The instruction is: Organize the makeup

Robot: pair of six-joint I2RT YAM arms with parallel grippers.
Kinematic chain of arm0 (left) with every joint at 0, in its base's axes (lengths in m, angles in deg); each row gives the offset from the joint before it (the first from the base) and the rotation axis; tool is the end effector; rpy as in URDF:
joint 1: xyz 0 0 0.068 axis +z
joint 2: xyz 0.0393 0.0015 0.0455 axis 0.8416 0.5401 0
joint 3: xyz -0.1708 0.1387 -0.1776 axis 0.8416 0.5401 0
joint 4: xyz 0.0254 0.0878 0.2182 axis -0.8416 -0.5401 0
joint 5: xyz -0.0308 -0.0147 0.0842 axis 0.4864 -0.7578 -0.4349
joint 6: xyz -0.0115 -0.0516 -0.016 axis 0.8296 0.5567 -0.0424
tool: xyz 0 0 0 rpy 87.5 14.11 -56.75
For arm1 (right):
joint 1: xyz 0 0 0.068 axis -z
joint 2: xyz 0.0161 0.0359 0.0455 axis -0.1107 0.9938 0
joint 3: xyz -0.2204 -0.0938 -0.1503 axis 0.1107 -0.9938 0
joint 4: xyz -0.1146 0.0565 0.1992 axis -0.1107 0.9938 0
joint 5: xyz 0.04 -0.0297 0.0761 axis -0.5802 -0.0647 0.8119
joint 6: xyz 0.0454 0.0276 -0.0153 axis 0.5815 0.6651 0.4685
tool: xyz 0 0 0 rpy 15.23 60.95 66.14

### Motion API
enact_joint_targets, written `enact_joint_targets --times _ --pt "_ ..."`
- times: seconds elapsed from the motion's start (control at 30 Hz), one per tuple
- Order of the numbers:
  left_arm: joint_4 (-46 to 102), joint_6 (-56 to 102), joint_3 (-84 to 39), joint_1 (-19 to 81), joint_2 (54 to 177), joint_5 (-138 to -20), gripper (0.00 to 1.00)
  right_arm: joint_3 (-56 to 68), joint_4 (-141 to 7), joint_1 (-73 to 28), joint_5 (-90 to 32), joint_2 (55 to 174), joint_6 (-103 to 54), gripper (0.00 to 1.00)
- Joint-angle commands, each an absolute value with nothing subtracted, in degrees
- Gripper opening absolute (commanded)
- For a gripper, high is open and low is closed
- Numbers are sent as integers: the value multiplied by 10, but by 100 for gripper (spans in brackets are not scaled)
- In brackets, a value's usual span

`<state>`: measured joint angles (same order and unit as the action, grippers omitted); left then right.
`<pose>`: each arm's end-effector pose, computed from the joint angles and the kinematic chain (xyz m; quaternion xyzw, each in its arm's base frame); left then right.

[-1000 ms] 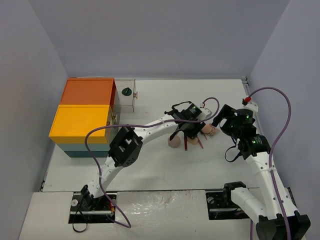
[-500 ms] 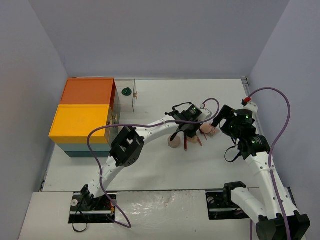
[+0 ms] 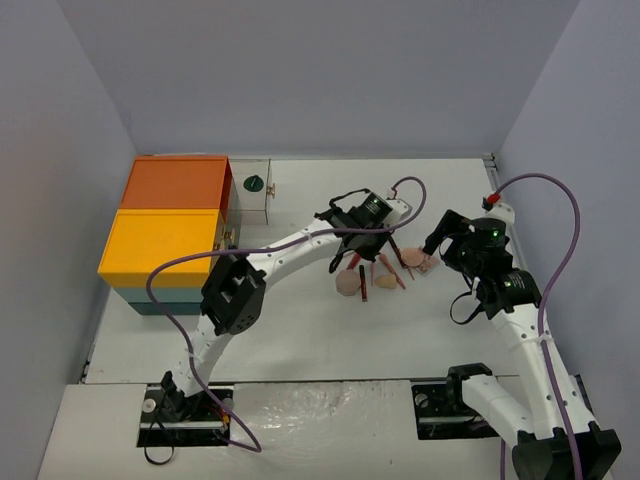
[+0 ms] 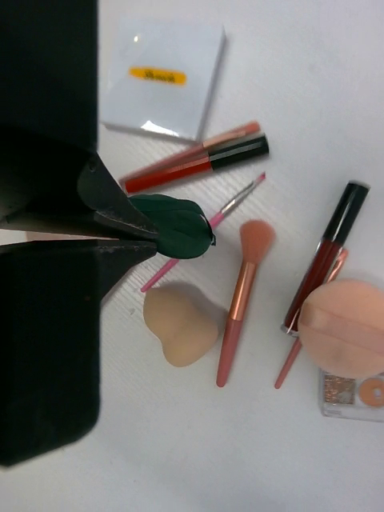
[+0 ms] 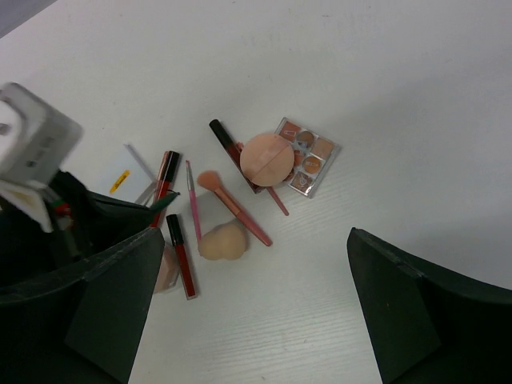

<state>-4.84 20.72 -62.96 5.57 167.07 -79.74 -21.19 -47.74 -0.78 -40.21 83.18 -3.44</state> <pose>0.2991 -0.3872 0.2602 0.3590 0.8485 -0.2468 0.3005 0.1664 0.0184 0.3384 0.1671 0.8064 0.1470 0.5480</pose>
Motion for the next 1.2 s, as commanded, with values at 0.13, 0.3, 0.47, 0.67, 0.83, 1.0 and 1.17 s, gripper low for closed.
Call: enact_joint_targets --times 0.13,0.3,0.47,0.67,0.83,1.0,1.17 --pt "-122 221 -711 103 1513 -877 0 -162 -500 -6 -399 846 -73 95" --pt "-190 227 -757 149 1466 -950 0 -155 -504 -6 -394 872 -79 96" --pt "-220 211 -749 211 1422 -1004 0 -150 -511 -6 -373 911 -84 96" --pt "-213 203 -721 279 1402 -1002 0 -149 -514 -6 -349 951 -88 96" --pt "-188 196 -691 322 1414 -1000 0 -154 -518 -6 -334 968 -86 96" --pt "-185 194 -696 346 1439 -998 5 -157 -520 -6 -333 985 -83 96" --pt "-192 192 -695 350 1441 -1008 27 -156 -522 -6 -333 1006 -81 95"
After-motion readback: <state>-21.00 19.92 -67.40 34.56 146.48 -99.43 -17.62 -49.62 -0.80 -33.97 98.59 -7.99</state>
